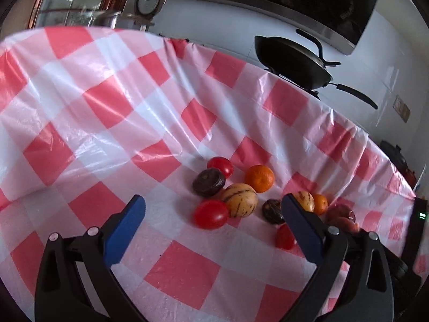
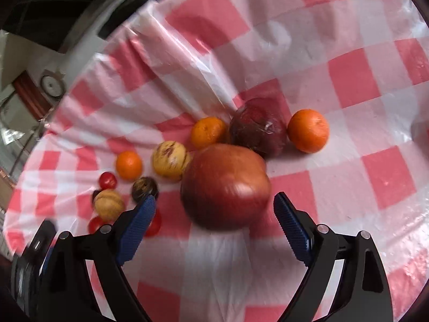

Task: Organize fruits
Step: 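Grasp the red apple with the right tool while the left tool grasps a red tomato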

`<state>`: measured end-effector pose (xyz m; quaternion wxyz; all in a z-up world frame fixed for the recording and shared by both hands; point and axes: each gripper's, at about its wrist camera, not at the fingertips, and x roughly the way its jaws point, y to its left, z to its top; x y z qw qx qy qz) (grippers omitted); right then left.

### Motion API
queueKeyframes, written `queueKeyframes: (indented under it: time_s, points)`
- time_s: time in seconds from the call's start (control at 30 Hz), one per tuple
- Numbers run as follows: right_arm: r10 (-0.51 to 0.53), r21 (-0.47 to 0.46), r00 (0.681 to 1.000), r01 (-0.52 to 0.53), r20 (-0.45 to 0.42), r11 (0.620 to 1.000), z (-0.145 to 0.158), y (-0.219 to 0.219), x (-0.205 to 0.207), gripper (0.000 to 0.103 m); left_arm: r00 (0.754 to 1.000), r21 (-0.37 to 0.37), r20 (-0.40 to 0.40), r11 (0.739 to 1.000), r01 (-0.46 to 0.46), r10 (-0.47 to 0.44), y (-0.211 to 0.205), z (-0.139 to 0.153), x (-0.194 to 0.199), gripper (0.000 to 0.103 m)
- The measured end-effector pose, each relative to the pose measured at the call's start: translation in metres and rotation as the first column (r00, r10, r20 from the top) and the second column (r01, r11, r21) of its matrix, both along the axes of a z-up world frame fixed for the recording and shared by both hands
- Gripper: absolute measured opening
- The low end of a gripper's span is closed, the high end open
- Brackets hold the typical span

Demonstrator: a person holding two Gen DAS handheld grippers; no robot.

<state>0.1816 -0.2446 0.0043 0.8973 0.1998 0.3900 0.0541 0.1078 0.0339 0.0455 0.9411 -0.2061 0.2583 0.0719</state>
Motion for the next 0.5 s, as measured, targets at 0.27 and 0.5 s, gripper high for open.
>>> queueKeyframes:
  time_s: [0.27, 0.5]
  points:
    - [-0.024, -0.051, 0.999, 0.023, -0.023, 0.998, -0.004, 0.008, 0.023, 0.071, 0.998, -0.079, -0.056, 0.996, 0.030, -0.034, 0.003, -0.013, 0.005, 0.101]
    - [-0.039, -0.084, 0.999, 0.040, 0.007, 0.996, -0.002, 0.000, 0.009, 0.059, 0.972, 0.012, -0.096, 0.976, 0.215, -0.213, -0.034, -0.015, 0.012, 0.101]
